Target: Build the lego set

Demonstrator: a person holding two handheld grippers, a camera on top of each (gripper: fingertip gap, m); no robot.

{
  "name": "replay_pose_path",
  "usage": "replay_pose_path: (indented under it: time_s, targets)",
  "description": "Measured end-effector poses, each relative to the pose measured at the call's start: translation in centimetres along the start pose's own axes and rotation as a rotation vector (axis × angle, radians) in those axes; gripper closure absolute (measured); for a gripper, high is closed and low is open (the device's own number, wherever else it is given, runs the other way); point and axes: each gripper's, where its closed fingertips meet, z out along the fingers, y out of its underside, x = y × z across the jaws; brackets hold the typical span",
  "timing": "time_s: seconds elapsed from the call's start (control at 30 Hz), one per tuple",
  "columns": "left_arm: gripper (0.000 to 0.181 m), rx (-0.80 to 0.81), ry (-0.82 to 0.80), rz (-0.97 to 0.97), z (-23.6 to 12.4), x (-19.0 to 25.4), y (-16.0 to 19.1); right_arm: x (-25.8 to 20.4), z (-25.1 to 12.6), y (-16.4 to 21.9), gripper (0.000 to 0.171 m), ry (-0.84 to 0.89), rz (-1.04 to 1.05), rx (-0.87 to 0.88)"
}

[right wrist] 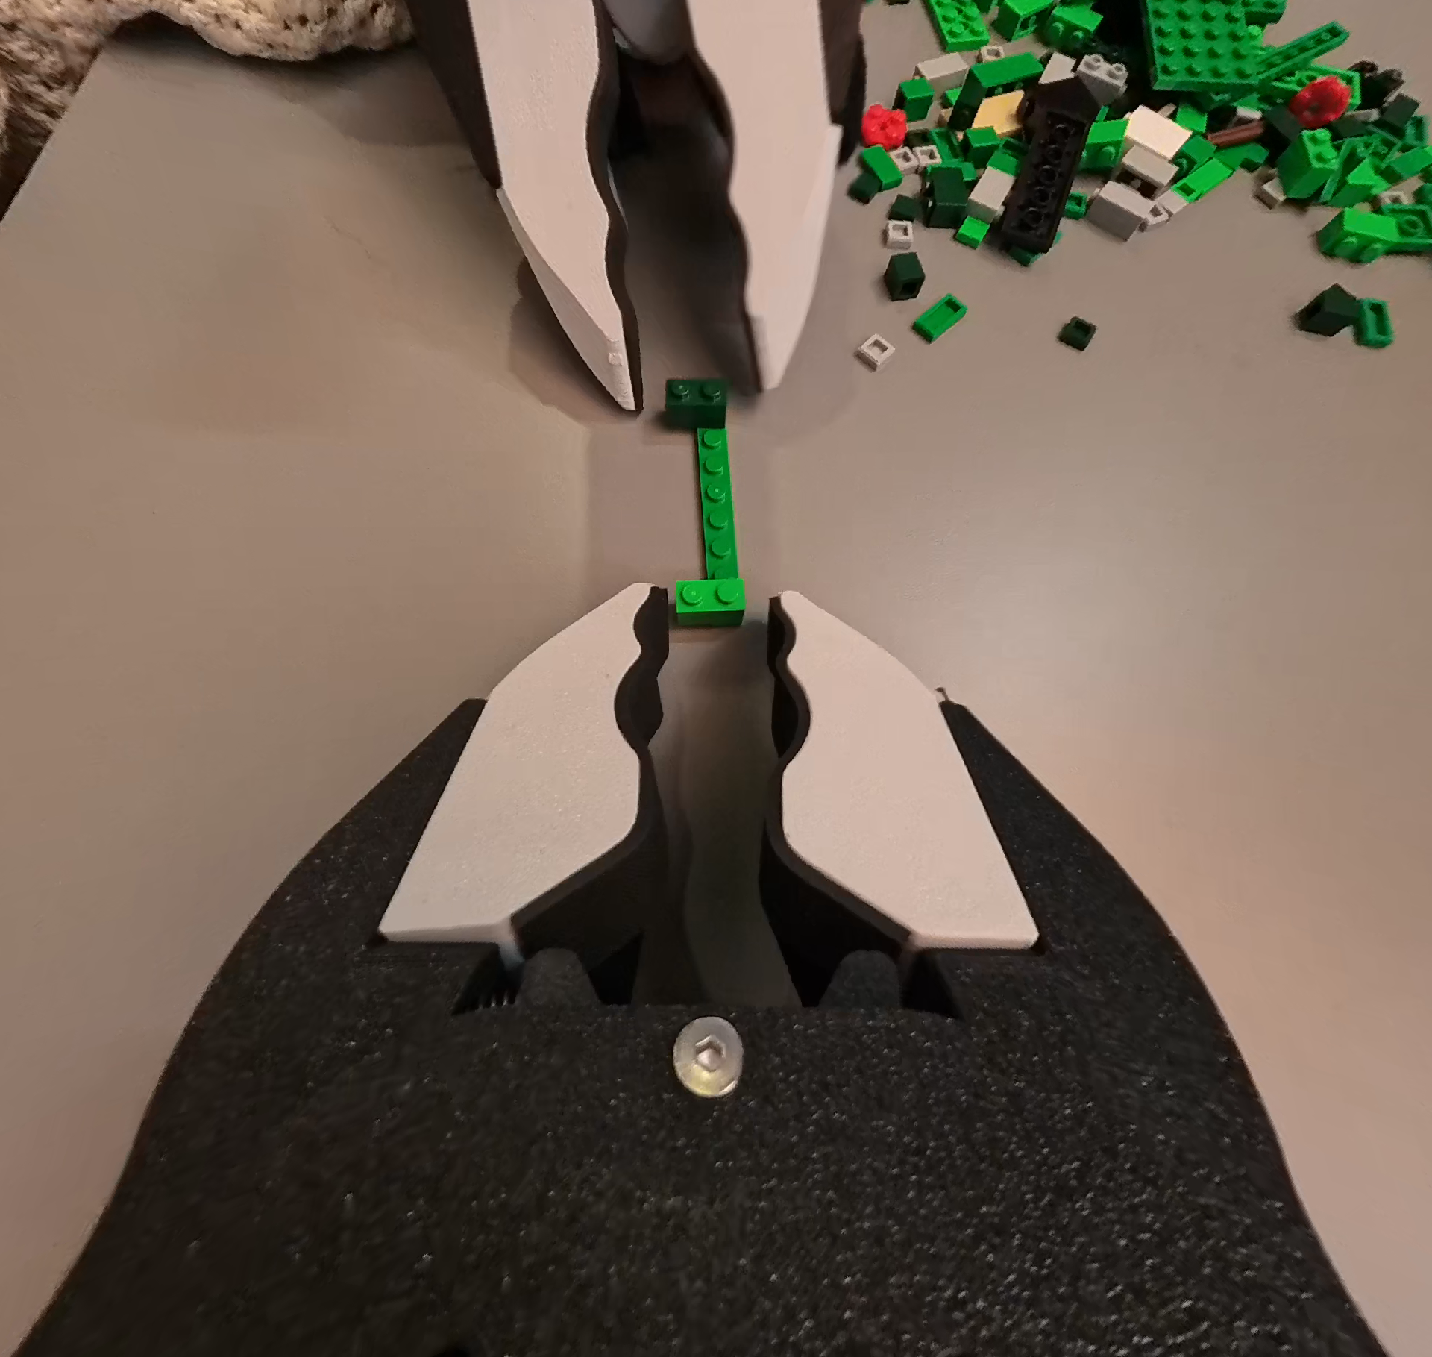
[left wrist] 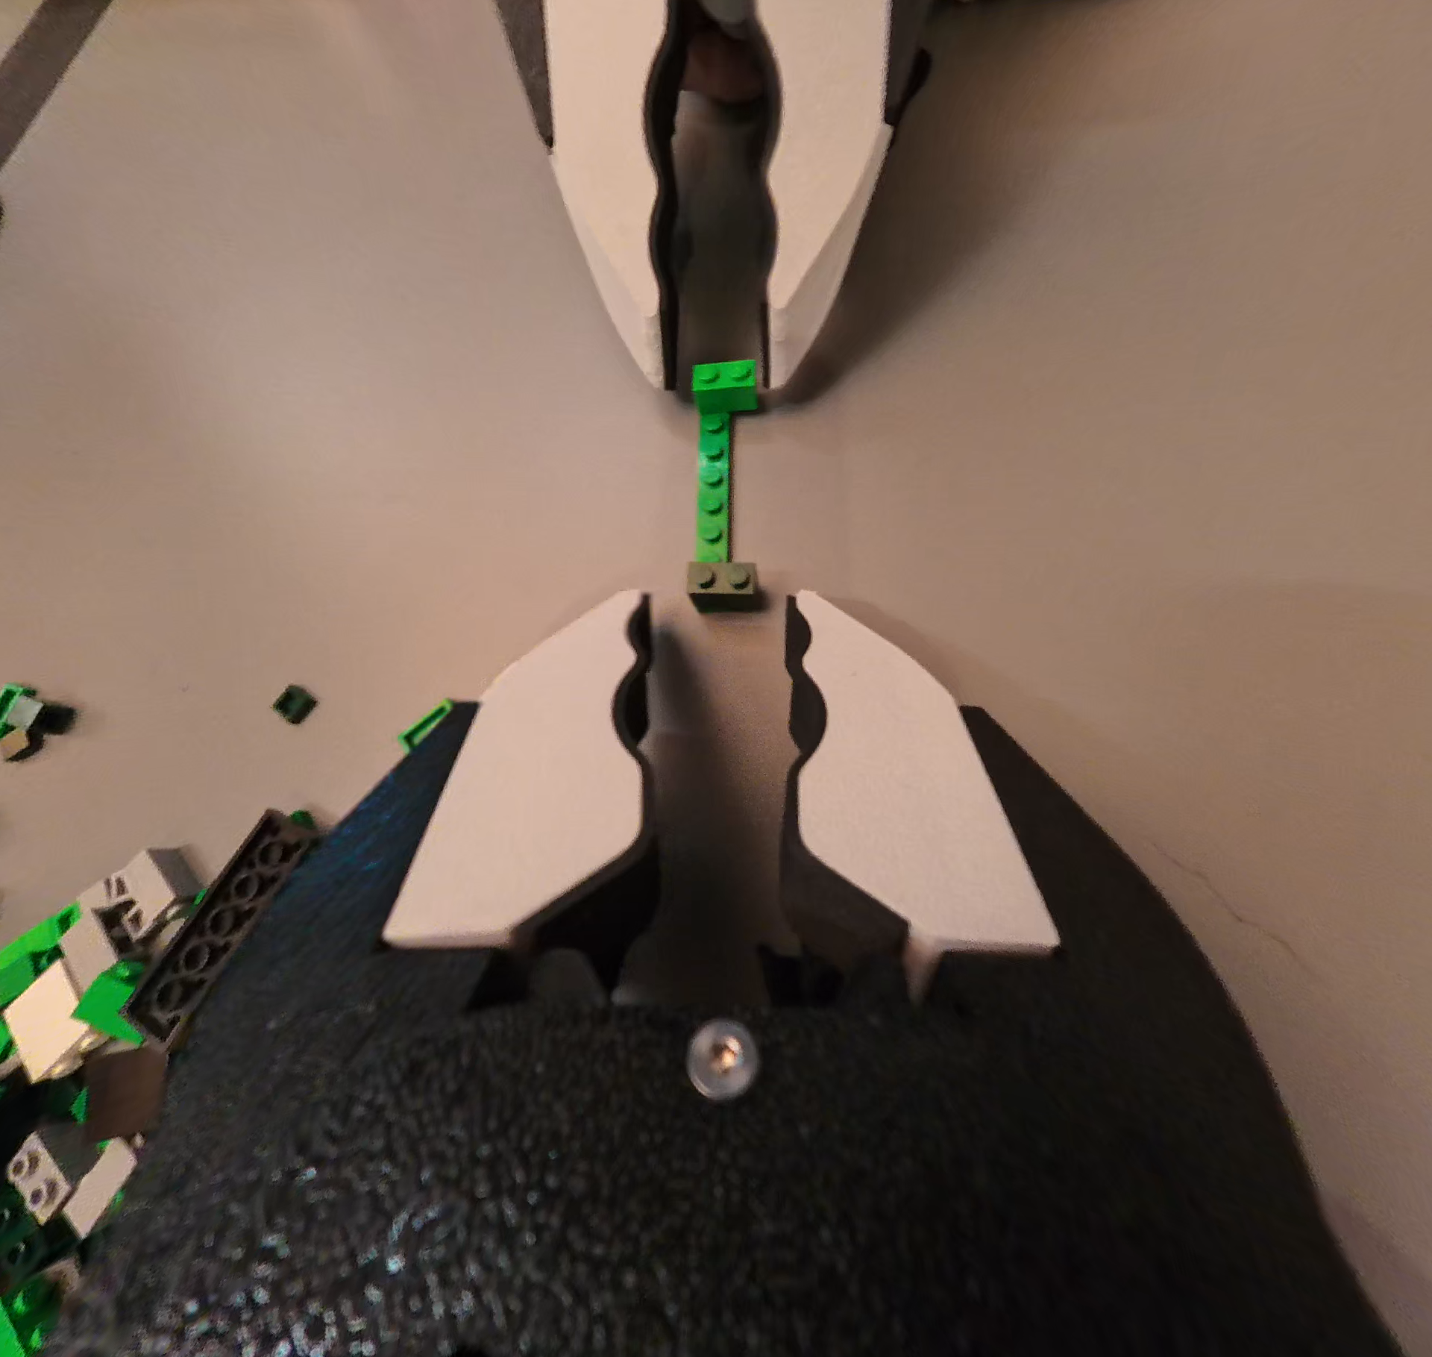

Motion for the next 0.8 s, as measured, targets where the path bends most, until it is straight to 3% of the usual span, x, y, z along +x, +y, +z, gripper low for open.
replay_pose_path:
  time_s: [0.5, 0.8]
  targets:
    - [0.149, -0.001, 0.0, -0.006, 0.06, -0.16, 0.08, -0.05, -0.11, -0.14, 0.143, 0.025, -0.037, 0.013]
    - [0.161, 0.008, -0.024, 0.032, 0.39, -0.05, -0.31, -0.09, -0.09, -0.12, 0.148, 0.018, -0.034, 0.011]
